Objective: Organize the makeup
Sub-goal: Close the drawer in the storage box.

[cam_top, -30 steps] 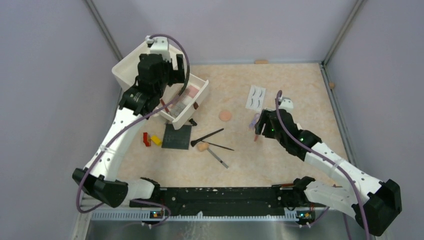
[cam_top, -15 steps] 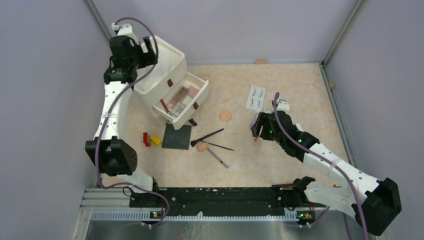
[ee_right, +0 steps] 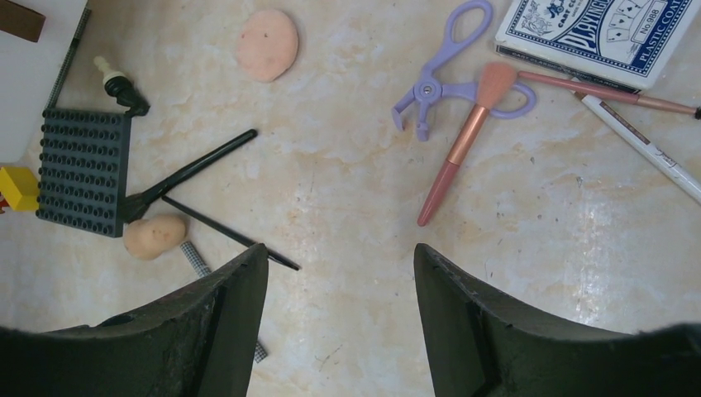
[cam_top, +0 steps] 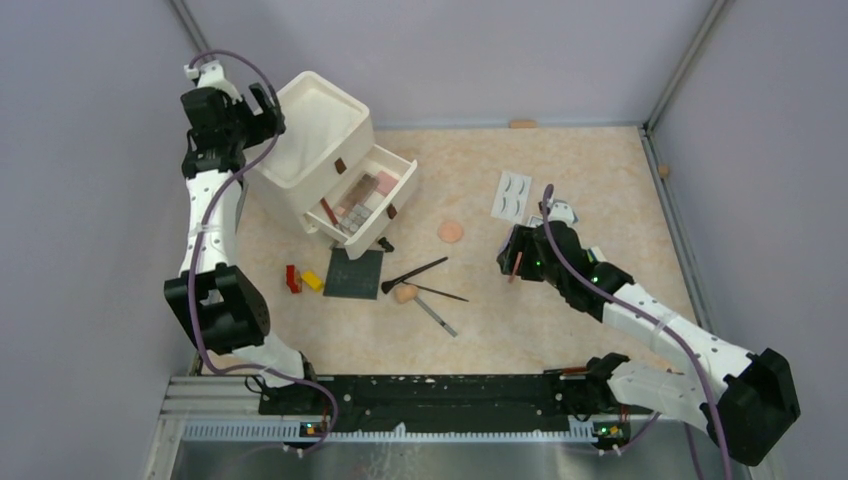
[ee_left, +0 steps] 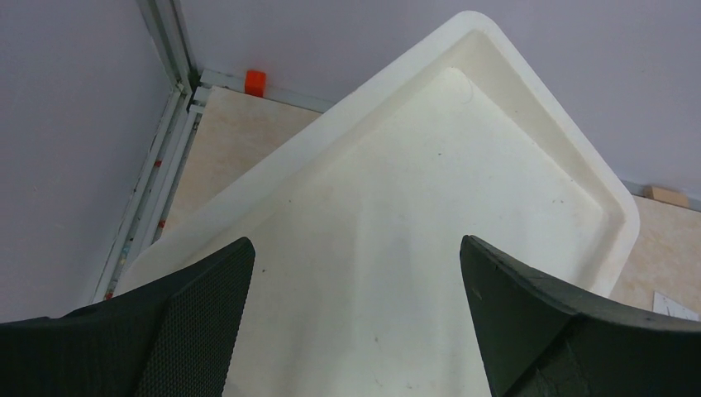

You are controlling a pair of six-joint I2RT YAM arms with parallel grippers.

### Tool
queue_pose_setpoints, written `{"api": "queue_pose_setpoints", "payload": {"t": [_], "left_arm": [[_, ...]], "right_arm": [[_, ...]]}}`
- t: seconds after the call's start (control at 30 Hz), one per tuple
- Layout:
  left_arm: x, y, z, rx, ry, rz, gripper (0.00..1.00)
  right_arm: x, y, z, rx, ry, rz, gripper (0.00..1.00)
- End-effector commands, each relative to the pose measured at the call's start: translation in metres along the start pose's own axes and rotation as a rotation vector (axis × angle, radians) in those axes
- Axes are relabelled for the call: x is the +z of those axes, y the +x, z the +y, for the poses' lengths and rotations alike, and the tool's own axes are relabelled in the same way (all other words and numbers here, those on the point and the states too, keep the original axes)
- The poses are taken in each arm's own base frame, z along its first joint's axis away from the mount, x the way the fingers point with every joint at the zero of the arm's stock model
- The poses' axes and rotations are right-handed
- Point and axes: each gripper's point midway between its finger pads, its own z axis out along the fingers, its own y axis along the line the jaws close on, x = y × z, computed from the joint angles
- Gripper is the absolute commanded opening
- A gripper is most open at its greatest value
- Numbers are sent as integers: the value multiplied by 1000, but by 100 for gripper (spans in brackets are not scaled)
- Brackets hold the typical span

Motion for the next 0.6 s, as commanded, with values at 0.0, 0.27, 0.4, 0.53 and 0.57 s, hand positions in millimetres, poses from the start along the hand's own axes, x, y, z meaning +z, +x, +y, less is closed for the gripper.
{"api": "queue_pose_setpoints", "payload": {"t": [0.0,0.27,0.4,0.53,0.57], "left_arm": [[0,-14,2,8,36,-81,99],[-20,4,11,-39,-24,-113,99],[-39,2,16,-54,-74,-155,98],[-57,-12,12,-47,-92,-201,96],[-62,-15,10,-43,-99,-214,96]], "right_arm": [[2,-4,6,11,-27,-15,64],[7,4,7,11,-34,11,64],[9,6,10,13,-47,19,64],[10,8,8,12,-42,24,64],[11,9,8,12,-41,26,64]]}}
